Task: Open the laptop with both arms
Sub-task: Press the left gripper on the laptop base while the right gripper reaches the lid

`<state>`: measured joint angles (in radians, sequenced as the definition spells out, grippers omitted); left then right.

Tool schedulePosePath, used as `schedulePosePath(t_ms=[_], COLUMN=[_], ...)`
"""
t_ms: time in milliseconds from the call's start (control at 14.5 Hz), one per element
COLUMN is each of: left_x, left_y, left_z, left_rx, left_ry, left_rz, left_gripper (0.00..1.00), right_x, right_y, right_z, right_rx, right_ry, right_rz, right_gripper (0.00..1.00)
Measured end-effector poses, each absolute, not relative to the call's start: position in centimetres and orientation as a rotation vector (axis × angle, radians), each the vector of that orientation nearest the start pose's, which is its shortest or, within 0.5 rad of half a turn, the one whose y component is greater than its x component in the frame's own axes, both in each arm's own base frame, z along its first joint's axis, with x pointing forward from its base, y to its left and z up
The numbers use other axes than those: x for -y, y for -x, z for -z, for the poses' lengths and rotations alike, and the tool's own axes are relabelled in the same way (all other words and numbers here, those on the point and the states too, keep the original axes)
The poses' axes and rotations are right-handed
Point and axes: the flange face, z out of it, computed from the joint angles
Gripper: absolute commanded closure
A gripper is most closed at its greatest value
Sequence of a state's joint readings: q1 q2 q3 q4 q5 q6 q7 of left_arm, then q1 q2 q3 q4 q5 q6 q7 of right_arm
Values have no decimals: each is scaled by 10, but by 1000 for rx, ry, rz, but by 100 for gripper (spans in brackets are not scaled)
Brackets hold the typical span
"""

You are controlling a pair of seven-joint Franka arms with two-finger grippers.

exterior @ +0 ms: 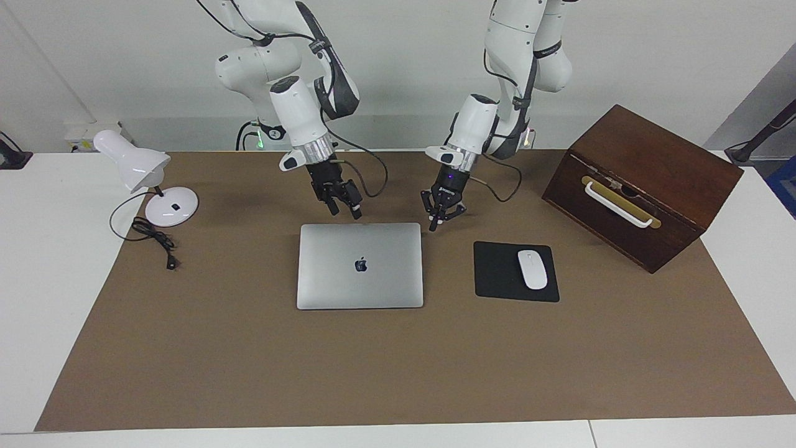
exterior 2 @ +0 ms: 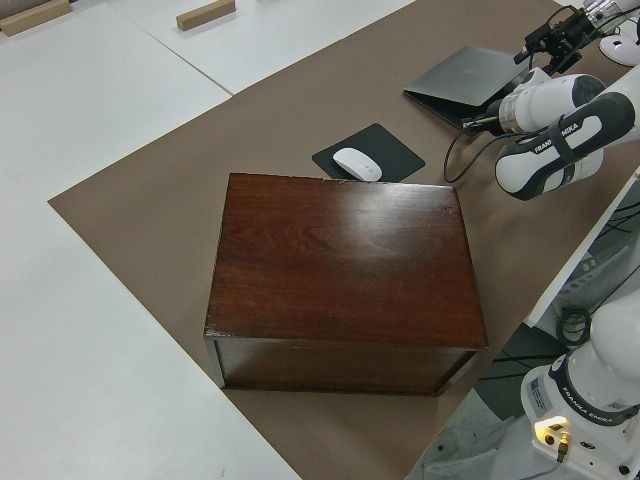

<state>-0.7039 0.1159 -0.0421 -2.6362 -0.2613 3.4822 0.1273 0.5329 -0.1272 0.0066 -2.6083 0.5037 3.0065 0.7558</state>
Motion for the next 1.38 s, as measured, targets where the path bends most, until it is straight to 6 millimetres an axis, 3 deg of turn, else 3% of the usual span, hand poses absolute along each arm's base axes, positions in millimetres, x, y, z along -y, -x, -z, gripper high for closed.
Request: schedulePosePath(t_ms=[759,1379], left_x=[321,336], left_y=[-394,-409], left_z=[-288,-272], left_rx=[-924,-959], left_ry=[3030,3017], left_rz=[1173,1161], left_gripper=[100,100], right_x=[-207,-209], right_y=[-430,-437], right_z=[-348,-351], right_rx=[-930,-930], right_ry=[2487,2478], right_rz=[396,404], right_gripper=[0,0])
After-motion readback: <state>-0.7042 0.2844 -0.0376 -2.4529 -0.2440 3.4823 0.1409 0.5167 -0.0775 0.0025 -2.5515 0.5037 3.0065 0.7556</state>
